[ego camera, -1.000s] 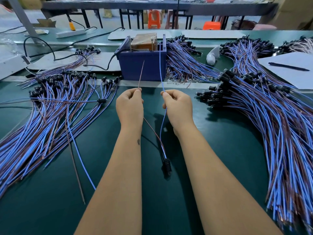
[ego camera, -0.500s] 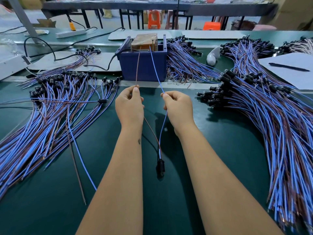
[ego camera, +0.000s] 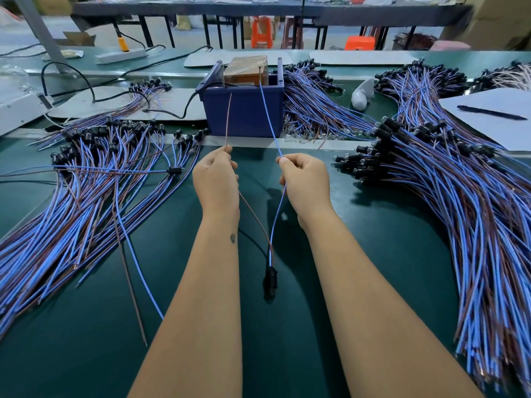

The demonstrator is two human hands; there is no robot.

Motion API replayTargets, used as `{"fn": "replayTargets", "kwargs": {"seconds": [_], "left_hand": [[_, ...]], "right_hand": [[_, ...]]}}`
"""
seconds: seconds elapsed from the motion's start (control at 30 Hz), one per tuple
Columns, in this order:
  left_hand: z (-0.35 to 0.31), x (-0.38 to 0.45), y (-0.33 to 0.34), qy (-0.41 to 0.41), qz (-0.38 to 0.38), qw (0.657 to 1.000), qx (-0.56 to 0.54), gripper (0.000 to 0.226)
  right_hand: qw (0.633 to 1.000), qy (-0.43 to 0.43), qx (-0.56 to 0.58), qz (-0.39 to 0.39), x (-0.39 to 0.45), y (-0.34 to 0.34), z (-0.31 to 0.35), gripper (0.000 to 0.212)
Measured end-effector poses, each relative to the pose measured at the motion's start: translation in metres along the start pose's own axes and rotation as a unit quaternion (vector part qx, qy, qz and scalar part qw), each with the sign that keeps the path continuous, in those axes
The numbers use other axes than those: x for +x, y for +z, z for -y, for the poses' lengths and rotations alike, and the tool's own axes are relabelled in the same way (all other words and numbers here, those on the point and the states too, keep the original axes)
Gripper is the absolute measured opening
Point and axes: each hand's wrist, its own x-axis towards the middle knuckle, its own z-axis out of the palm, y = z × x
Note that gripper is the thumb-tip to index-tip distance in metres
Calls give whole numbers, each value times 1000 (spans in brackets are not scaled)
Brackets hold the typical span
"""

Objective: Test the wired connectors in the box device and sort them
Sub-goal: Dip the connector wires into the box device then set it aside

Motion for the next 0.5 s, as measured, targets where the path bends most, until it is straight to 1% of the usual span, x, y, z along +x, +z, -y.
{"fn": "replayTargets", "kwargs": {"seconds": [0.3, 0.5], "left_hand": [[1, 0, -1, 34, -25, 998, -41, 35], [1, 3, -1, 46, -36, 996, -62, 35]], "right_hand": [[1000, 8, -2, -1, 2, 0, -1, 22], [1000, 7, -2, 1, 2, -1, -2, 22]]}}
